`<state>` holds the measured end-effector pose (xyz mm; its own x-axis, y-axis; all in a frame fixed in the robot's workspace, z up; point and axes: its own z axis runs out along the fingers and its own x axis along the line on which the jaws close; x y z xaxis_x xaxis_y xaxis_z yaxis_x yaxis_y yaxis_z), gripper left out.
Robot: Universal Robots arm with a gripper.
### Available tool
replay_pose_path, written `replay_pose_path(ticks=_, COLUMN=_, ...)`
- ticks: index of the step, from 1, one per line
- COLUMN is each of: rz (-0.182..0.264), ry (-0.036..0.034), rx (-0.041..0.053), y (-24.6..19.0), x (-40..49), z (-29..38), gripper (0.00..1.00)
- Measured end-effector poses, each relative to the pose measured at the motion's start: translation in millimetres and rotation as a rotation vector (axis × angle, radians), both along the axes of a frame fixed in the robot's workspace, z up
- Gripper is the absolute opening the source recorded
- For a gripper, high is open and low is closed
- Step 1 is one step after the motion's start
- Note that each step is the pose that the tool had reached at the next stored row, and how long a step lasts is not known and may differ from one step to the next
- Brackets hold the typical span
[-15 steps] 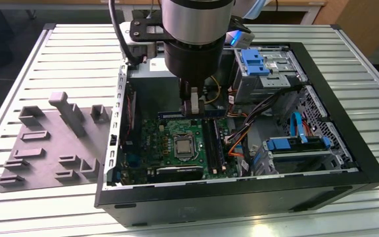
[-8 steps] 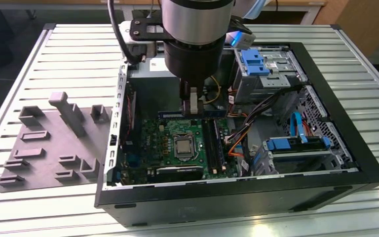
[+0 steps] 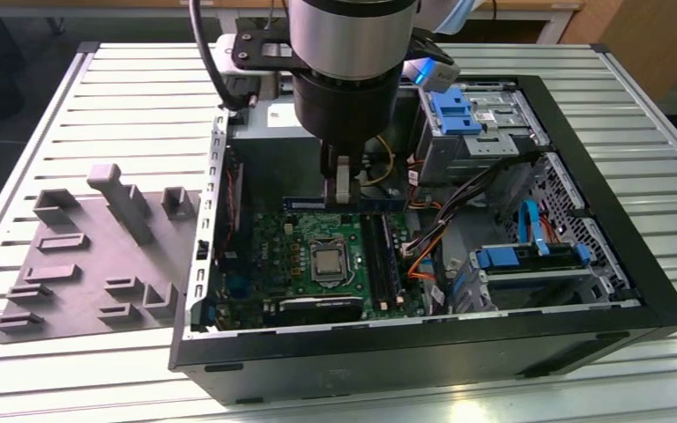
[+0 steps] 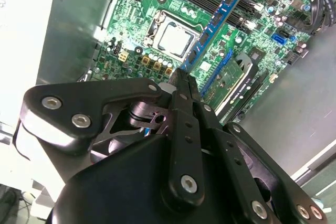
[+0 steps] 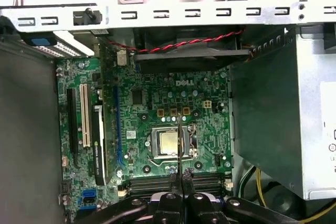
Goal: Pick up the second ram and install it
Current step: 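Insert the second ram into the second slot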
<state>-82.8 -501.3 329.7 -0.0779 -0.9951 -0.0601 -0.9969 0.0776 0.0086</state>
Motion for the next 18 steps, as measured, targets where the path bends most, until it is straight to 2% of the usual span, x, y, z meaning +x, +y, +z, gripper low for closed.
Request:
replay_pose_path(ticks=7, rz=-0.034, ry=0.0000, rx=0.0000, y=0.0, x=0.0, z=0.0, gripper=0.12)
replay_pose_path(ticks=18, rz=-0.063, ry=0.0000, rx=0.0001, y=0.0, x=0.0, z=0.0, gripper=0.12)
